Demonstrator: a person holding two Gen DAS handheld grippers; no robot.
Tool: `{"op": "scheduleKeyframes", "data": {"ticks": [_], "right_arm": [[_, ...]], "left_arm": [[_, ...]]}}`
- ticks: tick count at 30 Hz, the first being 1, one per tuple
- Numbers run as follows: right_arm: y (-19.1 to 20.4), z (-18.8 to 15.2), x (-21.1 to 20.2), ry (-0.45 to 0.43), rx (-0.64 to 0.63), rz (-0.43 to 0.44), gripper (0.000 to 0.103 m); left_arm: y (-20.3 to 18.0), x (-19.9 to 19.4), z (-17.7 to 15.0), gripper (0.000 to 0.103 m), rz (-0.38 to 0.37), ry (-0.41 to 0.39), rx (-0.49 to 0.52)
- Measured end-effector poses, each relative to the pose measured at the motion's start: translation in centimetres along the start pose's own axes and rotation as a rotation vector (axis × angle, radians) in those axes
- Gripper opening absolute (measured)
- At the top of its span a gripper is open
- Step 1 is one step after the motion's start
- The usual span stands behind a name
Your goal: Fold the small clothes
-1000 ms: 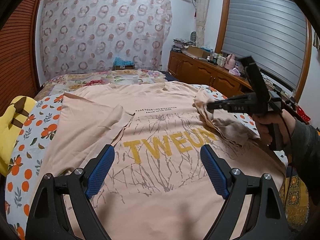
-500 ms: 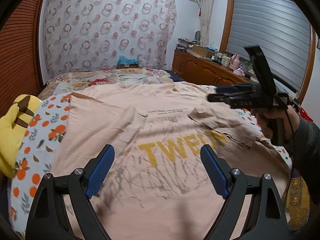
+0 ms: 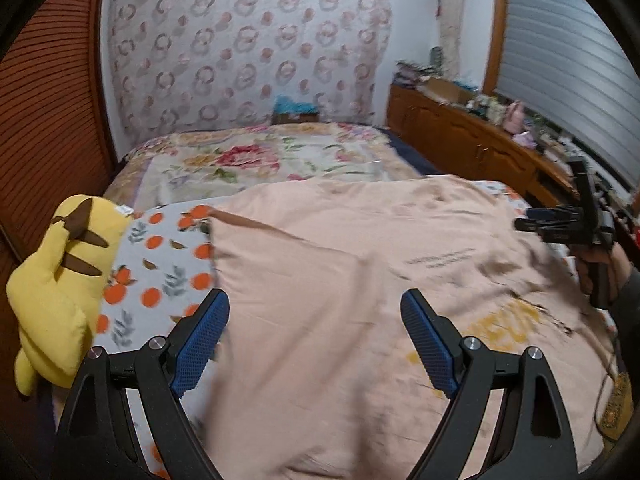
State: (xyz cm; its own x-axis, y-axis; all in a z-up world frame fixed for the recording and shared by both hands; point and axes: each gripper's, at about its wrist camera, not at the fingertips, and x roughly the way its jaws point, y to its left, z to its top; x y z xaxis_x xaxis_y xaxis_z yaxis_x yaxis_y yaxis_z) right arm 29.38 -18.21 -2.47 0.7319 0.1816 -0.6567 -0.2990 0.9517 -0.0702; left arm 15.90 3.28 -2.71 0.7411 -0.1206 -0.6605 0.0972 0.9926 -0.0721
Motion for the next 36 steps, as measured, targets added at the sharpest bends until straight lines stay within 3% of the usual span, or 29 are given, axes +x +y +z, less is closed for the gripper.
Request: {"op": "scheduleKeyframes", "data": {"ticks": [4,10,19,33,36], "right_arm": [[-0.1,0.5,2.0,0.031,0.045,0.030,0.067],[0.1,0.4,1.4,0.014,0.036,0.030,0.068],[-1.6,-0.1,0.9,0.021,0.034,0.032,0.071],[-2.1,0.3,1.2,0.027,0.035,0.036,0.074],[-2.1,0.4,1.2,0.027,0.035,0.035,0.074]], "left_arm": [[1.9,2.1,0.7,0.088,0.027,0.033,-0.009],[4.1,5.7,1.6,0.088,0.097,0.092,0.010],[6.5,9.9,2.7,0.088,0.133,0.192,0.036],[6.6,12.3,4.5,0.088,0.046,0.217,0.028],[6.3,12.4,4.9,0.062,0.015,0.197,0.045]]}}
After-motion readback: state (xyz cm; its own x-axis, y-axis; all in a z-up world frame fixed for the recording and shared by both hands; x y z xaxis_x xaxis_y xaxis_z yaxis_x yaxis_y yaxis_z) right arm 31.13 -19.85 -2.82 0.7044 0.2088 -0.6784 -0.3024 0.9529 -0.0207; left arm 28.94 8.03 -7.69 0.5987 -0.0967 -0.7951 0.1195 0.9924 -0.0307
